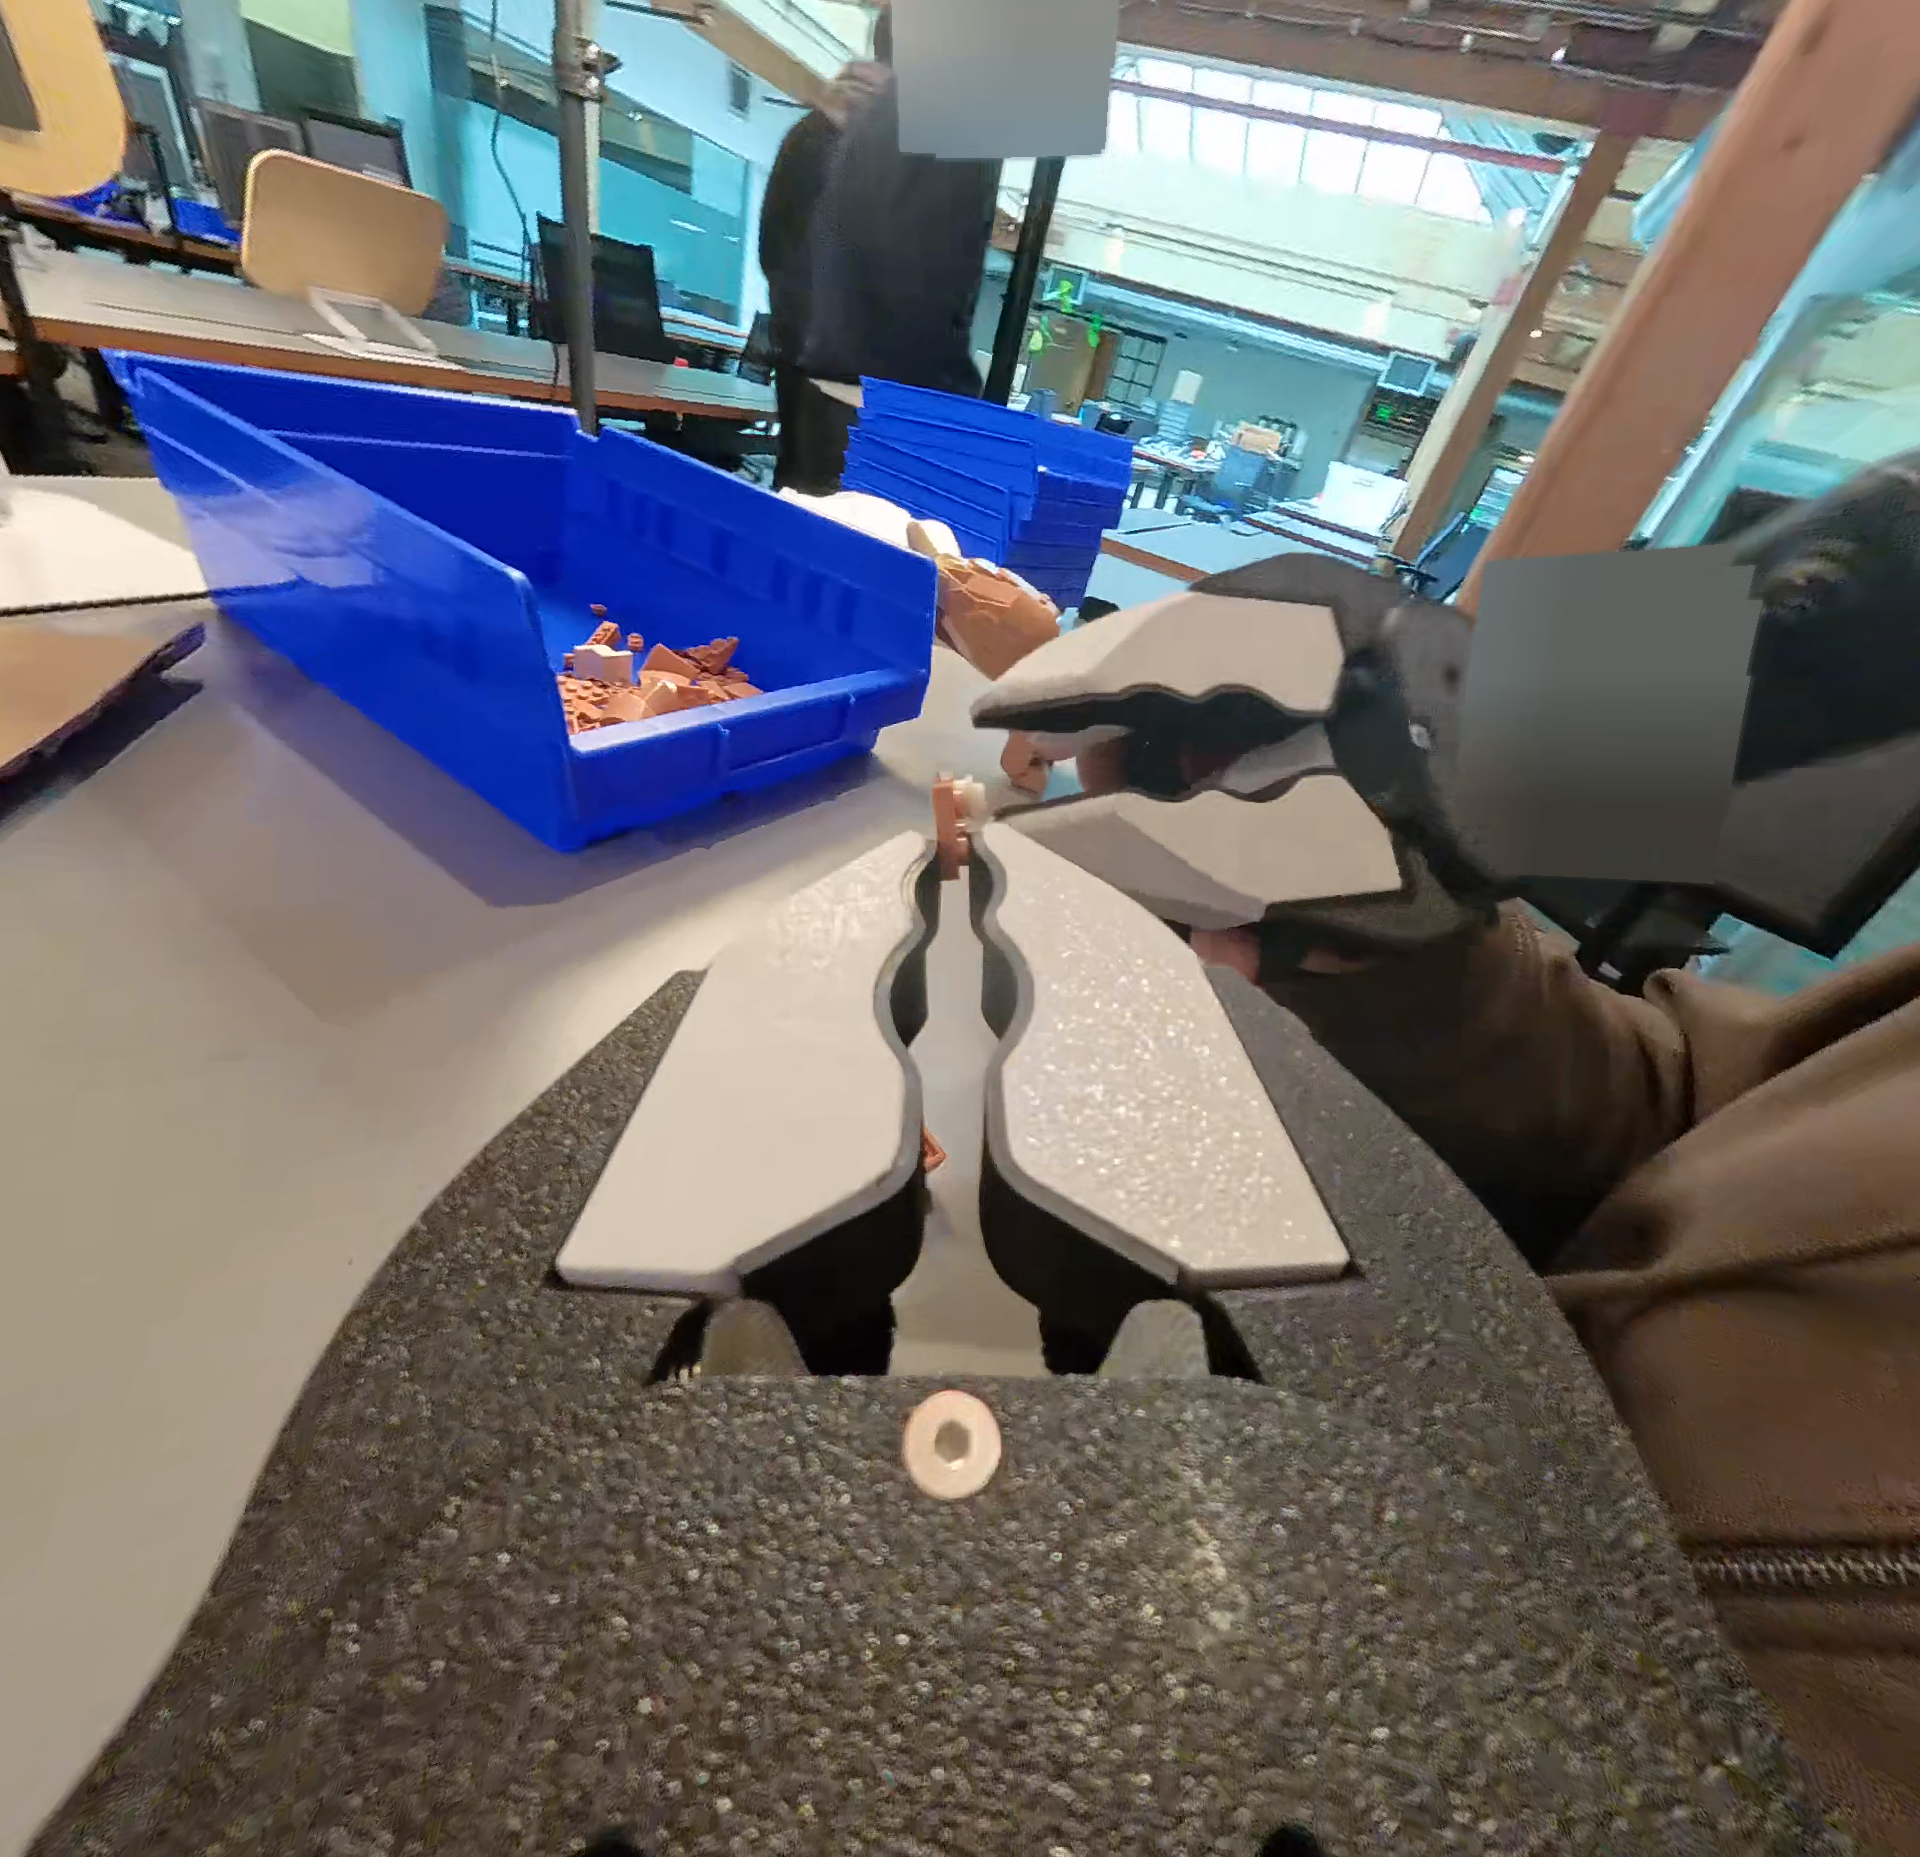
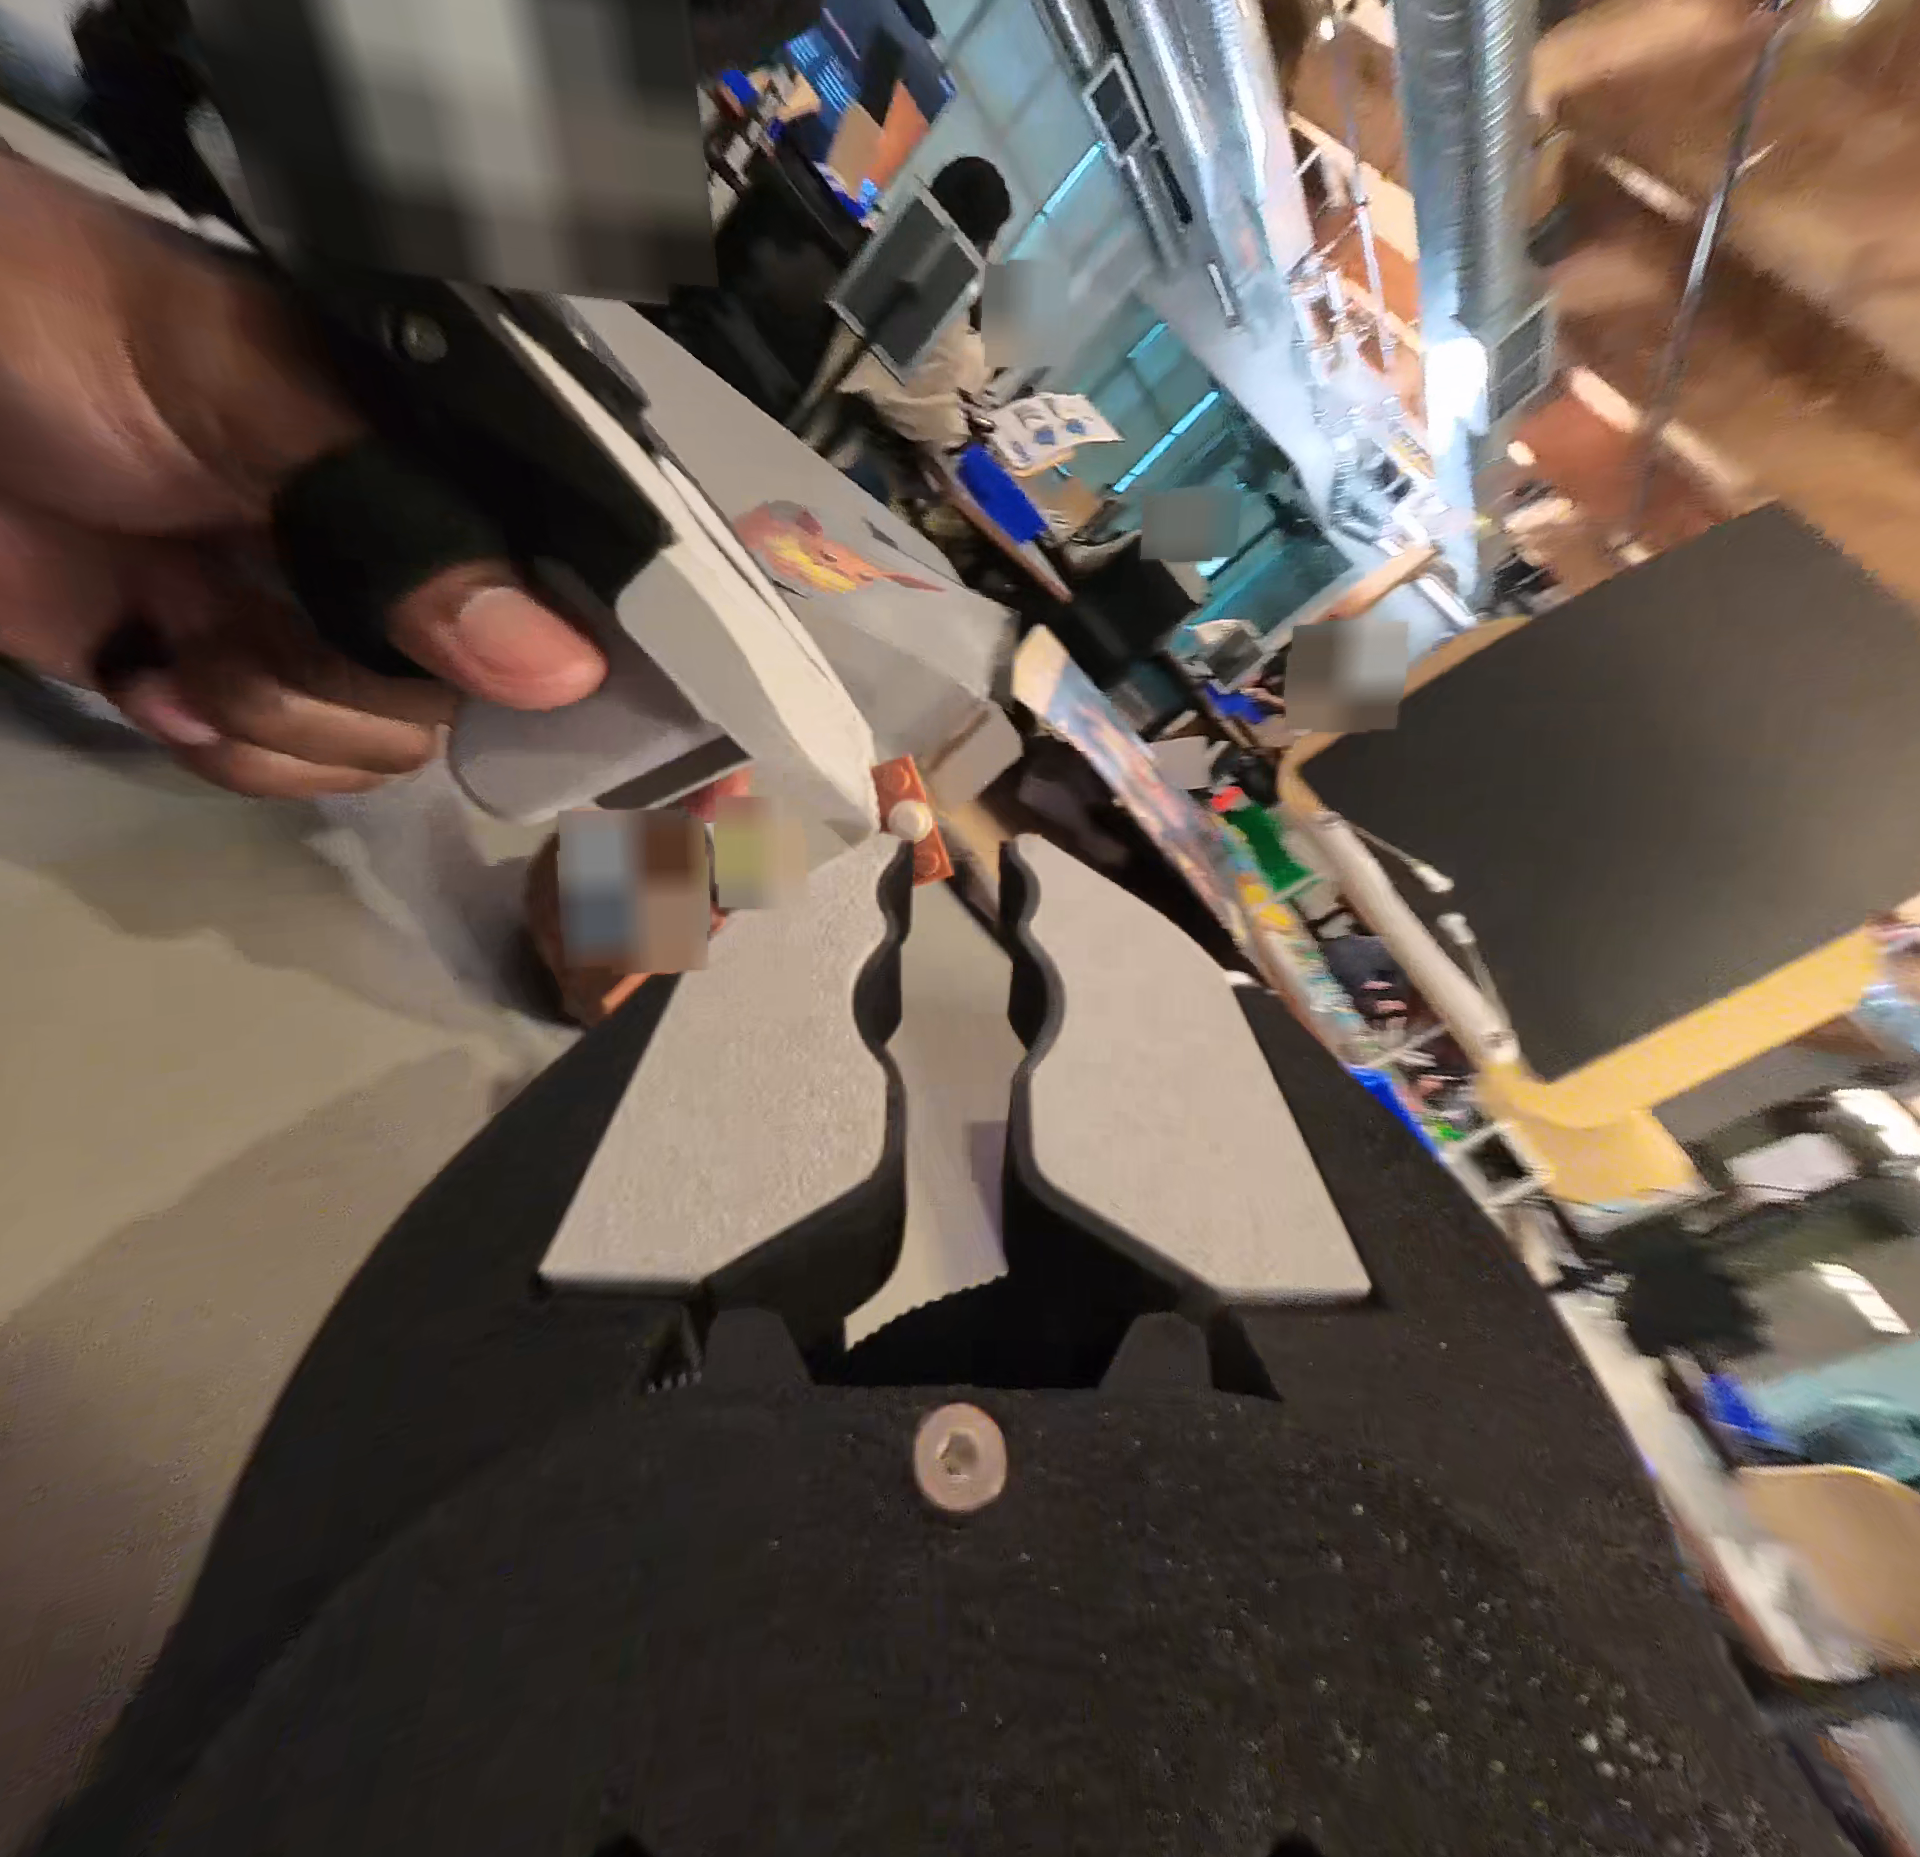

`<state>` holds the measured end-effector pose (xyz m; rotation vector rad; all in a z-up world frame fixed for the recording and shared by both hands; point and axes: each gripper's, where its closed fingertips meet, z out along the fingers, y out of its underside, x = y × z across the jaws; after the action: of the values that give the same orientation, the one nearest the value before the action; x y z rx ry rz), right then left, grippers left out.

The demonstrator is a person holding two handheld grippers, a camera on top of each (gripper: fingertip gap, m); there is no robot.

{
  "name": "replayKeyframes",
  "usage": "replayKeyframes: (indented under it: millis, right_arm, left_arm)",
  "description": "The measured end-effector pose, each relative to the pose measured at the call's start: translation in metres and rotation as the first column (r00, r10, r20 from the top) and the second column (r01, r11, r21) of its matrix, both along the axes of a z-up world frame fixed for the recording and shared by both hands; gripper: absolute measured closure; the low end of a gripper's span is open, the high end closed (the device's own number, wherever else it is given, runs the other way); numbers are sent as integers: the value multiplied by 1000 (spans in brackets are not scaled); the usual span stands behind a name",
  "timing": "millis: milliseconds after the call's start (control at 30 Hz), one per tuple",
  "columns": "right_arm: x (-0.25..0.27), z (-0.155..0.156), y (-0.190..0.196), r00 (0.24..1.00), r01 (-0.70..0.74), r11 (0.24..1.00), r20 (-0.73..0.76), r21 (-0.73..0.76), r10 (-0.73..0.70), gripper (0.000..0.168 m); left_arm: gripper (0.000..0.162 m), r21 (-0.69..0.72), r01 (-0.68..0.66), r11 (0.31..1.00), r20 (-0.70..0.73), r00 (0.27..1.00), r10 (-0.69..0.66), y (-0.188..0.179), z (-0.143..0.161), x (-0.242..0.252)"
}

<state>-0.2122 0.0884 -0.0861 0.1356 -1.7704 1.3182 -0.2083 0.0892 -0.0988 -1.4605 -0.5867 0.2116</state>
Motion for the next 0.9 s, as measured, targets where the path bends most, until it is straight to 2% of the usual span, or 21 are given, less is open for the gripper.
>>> replayKeyframes:
  millis: [67, 233, 400, 900]
  right_arm:
    - [-2, -3, -3, 999, 25, 999, -50, 47, -23, 157]
    - [-2, -13, -7, 1000, -17, 994, -19, 104, 19, 160]
    - [-1, -20, -7, 996, -39, 974, -64, 224, 55, 160]
    - [5, -35, -5, 975, -72, 878, -151, 473, 162, 162]
  left_arm:
    - [157, 1, -1, 1000, 30, 1000, 1, 0, -2, 0]
    - [157, -36, -15, 999, 81, 997, 17, -1, -11, -5]
    - [157, -115, 17, 993, 129, 992, -2, -2, -17, -7]
    - [157, -341, 115, 933, 120, 990, -78, 2, -27, 1]
